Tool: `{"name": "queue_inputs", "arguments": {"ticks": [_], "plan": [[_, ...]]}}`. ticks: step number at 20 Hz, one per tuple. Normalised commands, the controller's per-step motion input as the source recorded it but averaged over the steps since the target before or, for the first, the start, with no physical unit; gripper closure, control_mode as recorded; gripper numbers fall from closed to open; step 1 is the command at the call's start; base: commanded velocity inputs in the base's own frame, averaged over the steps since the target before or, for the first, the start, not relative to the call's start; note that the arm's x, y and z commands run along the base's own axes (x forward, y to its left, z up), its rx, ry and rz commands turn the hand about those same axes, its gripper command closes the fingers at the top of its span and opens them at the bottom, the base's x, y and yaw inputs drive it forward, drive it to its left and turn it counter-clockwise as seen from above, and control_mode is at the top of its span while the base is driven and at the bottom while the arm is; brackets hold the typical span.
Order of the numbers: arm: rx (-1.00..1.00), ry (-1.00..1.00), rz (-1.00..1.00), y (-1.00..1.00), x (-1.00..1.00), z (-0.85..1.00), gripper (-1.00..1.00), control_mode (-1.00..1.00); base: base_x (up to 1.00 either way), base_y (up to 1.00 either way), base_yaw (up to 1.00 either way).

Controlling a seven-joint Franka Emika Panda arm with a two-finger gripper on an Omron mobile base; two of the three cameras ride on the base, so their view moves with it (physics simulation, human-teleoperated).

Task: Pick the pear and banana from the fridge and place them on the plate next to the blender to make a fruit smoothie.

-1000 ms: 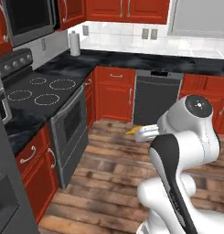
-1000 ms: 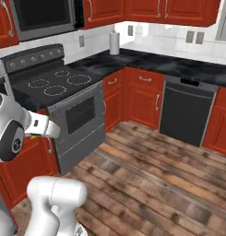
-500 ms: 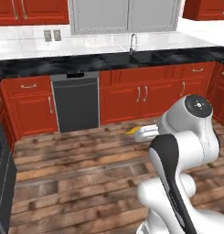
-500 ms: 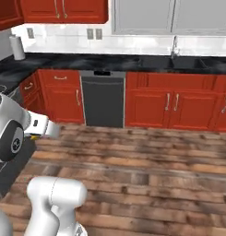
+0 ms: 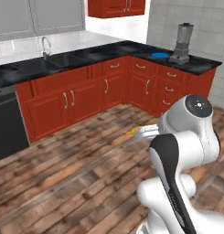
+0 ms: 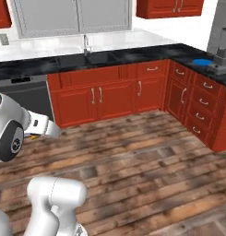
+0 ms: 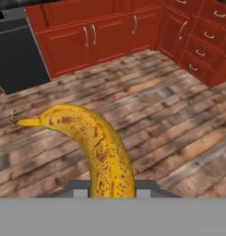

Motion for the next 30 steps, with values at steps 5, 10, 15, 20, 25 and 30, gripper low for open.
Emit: {"name": "queue_inputs", "arguments": {"ticks": [5, 10, 15, 20, 25, 30], "plan": [[0.00, 0.00, 0.00, 0.00, 0.00, 0.00, 1.00, 1.00, 0.66, 0.05, -0.65], [0.00, 0.00, 0.00, 0.00, 0.00, 0.00, 1.00, 1.00, 0.95, 0.30, -0.53], [0.00, 0.00, 0.00, 0.00, 0.00, 0.00, 1.00, 1.00, 1.00, 0.73, -0.37], [0.00, 0.00, 0.00, 0.00, 0.00, 0.00, 1.00, 1.00, 1.00, 0.95, -0.34], [0.00, 0.00, 0.00, 0.00, 0.00, 0.00, 1.00, 1.00, 1.00, 1.00, -0.34], [0.00, 0.00, 0.00, 0.00, 0.00, 0.00, 1.00, 1.00, 1.00, 1.00, -0.33]]}}
